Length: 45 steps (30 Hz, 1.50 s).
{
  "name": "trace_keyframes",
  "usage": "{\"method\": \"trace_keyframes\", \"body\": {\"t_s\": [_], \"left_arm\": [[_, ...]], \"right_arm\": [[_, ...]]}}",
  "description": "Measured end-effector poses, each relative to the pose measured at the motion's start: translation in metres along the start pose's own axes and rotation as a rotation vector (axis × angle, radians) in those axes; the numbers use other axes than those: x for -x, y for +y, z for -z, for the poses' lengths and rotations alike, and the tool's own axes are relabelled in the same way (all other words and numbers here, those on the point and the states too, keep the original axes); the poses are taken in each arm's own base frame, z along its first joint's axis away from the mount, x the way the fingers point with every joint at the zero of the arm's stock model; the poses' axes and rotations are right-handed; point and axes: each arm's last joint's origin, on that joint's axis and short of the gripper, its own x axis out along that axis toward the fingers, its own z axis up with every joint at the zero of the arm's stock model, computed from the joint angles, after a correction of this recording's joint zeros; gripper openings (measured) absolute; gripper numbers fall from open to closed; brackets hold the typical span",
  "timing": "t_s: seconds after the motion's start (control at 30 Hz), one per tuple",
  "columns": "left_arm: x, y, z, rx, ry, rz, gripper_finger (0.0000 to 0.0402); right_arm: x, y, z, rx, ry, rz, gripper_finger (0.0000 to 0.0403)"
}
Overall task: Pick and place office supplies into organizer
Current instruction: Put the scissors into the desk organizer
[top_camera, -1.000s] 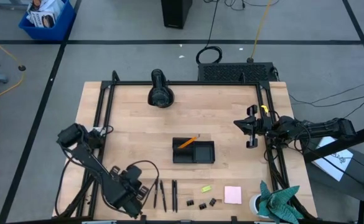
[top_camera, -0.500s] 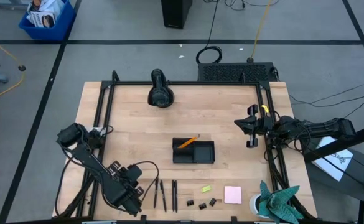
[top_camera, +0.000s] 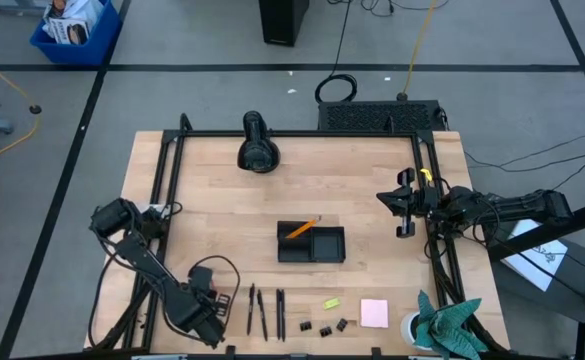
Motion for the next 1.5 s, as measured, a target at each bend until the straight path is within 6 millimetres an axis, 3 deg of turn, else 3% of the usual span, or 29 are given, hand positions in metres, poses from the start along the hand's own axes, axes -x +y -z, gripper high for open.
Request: {"method": "trace_keyframes", "body": {"t_s": [0.47, 0.7, 0.97, 1.5], "left_arm": [[0.001, -0.019, -0.025, 0.082, 0.024, 0.008, 0.0160], [0.000, -0.019, -0.029, 0.096, 0.015, -0.011, 0.0107], [0.000, -0.014, -0.019, 0.157, 0.013, 0.001, 0.0060], [-0.012, -0.015, -0.021, 0.180, 0.015, 0.015, 0.0143]], "right_arm": [[0.000, 0.000, 0.000, 0.000, 0.000, 0.000, 0.0000], [0.000, 0.000, 0.000, 0.000, -0.001, 0.000, 0.0000], [0.000, 0.000, 0.000, -0.001, -0.001, 0.000, 0.0000], [0.000, 0.000, 0.000, 0.003, 0.000, 0.000, 0.0000]]}}
